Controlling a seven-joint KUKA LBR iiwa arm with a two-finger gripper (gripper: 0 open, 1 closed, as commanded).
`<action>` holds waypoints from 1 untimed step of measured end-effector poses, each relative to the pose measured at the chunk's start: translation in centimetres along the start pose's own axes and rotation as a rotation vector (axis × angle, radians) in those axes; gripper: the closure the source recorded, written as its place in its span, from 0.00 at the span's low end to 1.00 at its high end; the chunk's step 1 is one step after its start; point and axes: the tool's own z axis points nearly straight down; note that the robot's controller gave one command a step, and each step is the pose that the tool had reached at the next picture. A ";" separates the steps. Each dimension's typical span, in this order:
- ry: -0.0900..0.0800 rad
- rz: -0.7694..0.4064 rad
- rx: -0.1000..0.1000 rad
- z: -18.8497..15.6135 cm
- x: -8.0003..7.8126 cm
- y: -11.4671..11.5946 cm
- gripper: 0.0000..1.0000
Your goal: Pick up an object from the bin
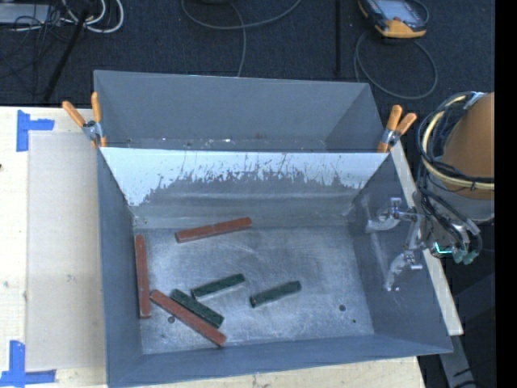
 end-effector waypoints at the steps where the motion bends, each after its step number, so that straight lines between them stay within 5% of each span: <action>1: -0.007 -0.003 0.001 -0.4 -0.1 0.1 0.00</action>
Offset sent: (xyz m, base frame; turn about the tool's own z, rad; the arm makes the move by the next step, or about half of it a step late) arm 0.0087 0.0916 -0.0926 -0.3226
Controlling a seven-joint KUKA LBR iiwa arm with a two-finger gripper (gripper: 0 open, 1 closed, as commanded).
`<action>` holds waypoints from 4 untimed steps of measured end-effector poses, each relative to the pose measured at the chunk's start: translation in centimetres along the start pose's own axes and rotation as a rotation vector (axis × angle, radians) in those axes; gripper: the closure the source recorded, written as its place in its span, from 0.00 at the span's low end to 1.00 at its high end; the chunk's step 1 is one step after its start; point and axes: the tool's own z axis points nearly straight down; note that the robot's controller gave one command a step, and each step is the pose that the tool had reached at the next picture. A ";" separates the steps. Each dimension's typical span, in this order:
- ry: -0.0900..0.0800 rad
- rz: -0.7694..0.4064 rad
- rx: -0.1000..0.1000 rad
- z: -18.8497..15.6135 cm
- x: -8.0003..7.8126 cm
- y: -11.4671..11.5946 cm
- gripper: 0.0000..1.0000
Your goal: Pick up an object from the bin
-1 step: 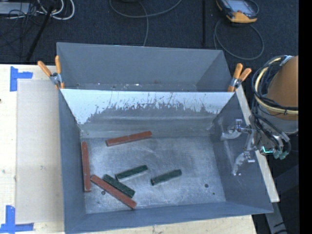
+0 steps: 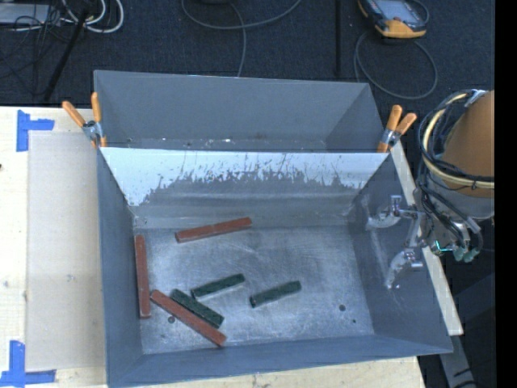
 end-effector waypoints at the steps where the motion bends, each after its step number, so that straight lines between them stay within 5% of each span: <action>1: -0.006 -0.050 0.003 1.4 -0.2 1.3 0.00; 2: -0.002 -0.142 0.000 6.9 2.0 5.0 0.00; 3: -0.006 -0.096 0.000 12.6 -0.6 7.8 0.00; 4: 0.002 -0.203 0.000 16.0 0.0 10.3 1.00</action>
Offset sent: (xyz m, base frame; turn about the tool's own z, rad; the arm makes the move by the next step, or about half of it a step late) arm -0.0224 0.0527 -0.0716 -0.1441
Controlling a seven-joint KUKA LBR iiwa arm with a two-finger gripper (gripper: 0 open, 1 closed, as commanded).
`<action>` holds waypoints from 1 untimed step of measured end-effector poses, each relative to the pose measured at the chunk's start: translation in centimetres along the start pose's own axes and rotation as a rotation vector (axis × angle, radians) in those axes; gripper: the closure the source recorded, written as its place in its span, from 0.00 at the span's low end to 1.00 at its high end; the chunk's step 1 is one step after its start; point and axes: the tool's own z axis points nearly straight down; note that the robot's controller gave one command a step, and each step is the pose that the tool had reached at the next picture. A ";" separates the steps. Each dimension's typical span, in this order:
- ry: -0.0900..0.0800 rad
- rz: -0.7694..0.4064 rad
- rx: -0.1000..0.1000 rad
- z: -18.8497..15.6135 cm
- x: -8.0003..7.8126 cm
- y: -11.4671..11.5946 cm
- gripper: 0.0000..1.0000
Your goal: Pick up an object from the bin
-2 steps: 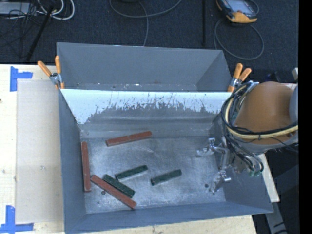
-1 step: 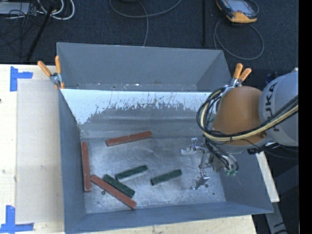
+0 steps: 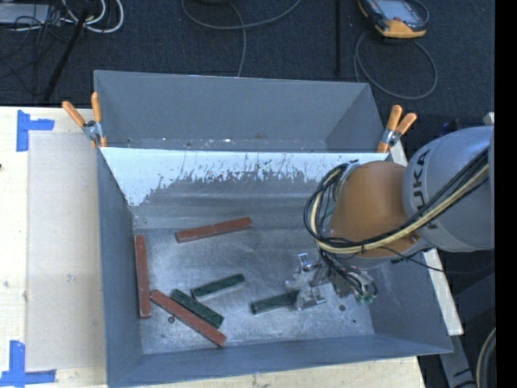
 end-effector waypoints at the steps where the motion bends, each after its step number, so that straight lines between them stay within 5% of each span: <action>1: 0.000 -0.001 0.000 0.0 0.0 0.0 1.00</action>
Offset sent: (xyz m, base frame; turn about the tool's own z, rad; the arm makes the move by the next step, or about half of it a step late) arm -0.0180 0.0028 0.1189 0.0754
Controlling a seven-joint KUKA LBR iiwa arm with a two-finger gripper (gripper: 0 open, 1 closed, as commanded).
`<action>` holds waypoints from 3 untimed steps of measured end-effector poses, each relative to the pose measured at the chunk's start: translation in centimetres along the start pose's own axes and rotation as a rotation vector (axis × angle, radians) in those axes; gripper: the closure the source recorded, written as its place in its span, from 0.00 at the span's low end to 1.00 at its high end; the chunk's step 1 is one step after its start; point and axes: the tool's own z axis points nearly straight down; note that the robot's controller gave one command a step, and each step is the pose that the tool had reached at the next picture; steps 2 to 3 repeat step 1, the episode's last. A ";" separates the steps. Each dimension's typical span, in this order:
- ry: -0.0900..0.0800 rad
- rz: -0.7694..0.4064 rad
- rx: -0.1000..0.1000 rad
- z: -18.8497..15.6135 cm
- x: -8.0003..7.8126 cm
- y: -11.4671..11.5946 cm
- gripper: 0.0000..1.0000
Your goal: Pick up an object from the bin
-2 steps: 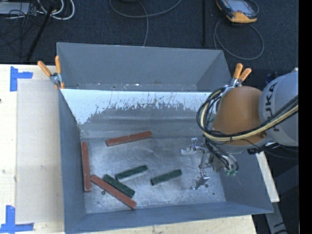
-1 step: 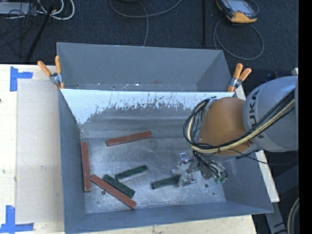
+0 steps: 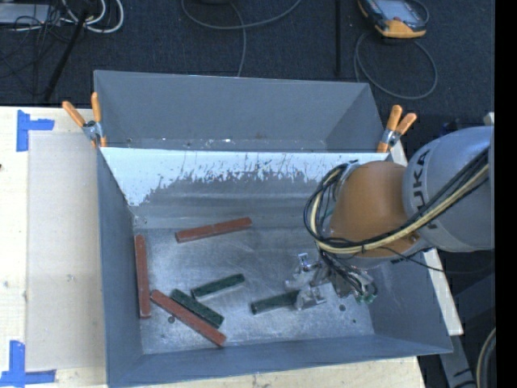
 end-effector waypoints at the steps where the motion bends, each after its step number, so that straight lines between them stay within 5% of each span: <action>1: -0.003 0.075 0.000 -11.8 1.7 0.7 1.00; 3: -0.003 0.075 0.000 -11.8 1.7 0.7 1.00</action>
Offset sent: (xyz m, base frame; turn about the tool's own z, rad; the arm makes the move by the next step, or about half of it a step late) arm 0.0000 0.0000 0.0000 0.0000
